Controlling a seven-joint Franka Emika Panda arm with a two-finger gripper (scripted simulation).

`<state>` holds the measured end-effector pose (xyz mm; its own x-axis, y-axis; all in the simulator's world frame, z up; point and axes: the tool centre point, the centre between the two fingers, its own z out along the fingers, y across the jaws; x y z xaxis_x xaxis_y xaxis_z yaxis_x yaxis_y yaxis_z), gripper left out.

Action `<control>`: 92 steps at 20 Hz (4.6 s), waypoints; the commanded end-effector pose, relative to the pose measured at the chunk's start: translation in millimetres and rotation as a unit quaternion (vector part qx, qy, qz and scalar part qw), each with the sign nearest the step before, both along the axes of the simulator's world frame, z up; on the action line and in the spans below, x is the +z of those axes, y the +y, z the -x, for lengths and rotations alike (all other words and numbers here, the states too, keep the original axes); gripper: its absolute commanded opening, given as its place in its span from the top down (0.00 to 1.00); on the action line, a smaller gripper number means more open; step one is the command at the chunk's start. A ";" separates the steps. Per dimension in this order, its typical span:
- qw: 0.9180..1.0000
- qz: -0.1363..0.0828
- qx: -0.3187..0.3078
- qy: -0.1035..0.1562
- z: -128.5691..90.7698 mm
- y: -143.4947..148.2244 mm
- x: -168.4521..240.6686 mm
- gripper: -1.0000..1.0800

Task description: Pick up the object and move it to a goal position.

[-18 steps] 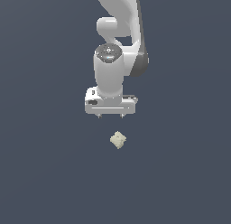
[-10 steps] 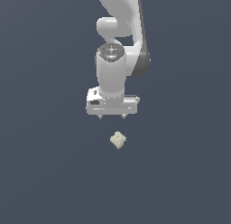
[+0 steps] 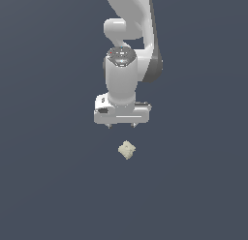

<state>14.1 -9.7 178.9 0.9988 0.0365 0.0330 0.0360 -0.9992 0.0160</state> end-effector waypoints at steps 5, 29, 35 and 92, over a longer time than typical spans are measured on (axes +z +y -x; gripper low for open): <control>0.999 -0.003 -0.034 0.001 -4.1 1.9 -7.1 0.04; 0.948 -0.014 -0.317 0.011 -34.3 18.1 -70.0 0.04; 0.932 -0.014 -0.363 0.012 -38.6 20.9 -81.3 0.04; 0.921 -0.014 -0.388 0.013 -6.7 66.1 -70.7 1.00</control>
